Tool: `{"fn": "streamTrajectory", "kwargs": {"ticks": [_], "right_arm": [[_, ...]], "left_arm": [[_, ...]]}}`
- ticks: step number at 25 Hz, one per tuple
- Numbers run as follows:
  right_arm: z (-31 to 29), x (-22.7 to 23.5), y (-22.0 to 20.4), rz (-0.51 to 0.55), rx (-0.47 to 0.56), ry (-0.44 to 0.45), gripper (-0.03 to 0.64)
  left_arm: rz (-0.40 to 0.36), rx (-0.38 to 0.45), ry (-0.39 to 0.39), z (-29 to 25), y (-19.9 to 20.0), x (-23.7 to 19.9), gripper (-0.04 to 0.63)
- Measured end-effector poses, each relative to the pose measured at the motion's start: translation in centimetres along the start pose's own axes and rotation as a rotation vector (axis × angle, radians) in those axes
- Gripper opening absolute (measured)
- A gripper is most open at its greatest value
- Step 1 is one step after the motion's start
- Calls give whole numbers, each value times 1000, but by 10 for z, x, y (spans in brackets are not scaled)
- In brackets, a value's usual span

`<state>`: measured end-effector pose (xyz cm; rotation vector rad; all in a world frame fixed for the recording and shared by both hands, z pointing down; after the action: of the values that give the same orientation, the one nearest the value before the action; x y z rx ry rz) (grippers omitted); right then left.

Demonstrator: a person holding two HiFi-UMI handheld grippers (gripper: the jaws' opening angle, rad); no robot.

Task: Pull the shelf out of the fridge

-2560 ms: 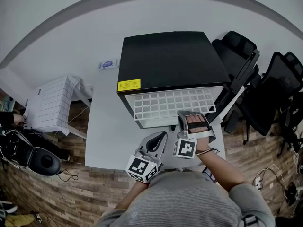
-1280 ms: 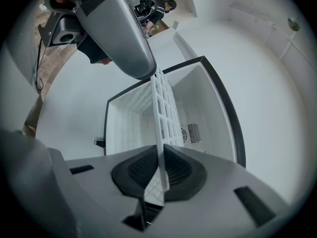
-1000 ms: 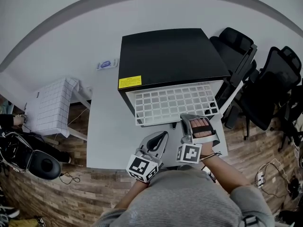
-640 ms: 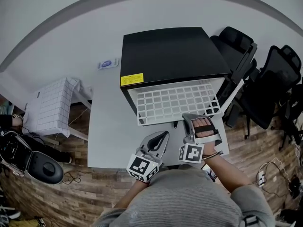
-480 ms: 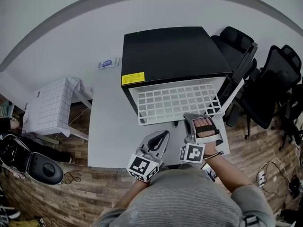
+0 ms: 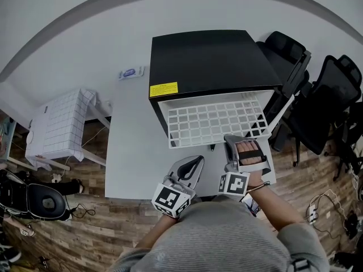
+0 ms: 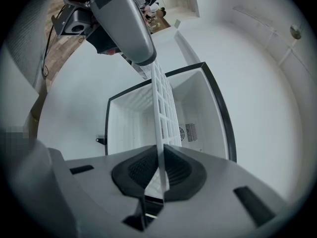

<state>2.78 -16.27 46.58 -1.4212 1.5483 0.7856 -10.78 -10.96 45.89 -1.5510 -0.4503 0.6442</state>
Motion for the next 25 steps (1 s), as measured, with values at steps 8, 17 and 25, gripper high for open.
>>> {"fn": "streamTrajectory", "kwargs": {"ticks": [8,17,25], "right_arm": [[0,1,0,-9,-6,4,32],[7,-1,0,20,2,11,31],[11,-5,-1,18,0,17,32]], "left_arm": [[-21,-83,-49,-5,-11,2,11],[-53,-177,-96,-16,-24,11,11],[-57,-183,-110,-15,-28,15,11]]}}
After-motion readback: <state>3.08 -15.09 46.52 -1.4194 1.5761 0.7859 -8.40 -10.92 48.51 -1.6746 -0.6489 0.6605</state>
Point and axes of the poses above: the fingertips, and each gripper's own axes: z backward along the fingers, x to its right, y out of its top, the point moved 7 cm from there along z, backward along the fingers, and after that the axes turned 5 degrees about y, right-handed, at the moved point
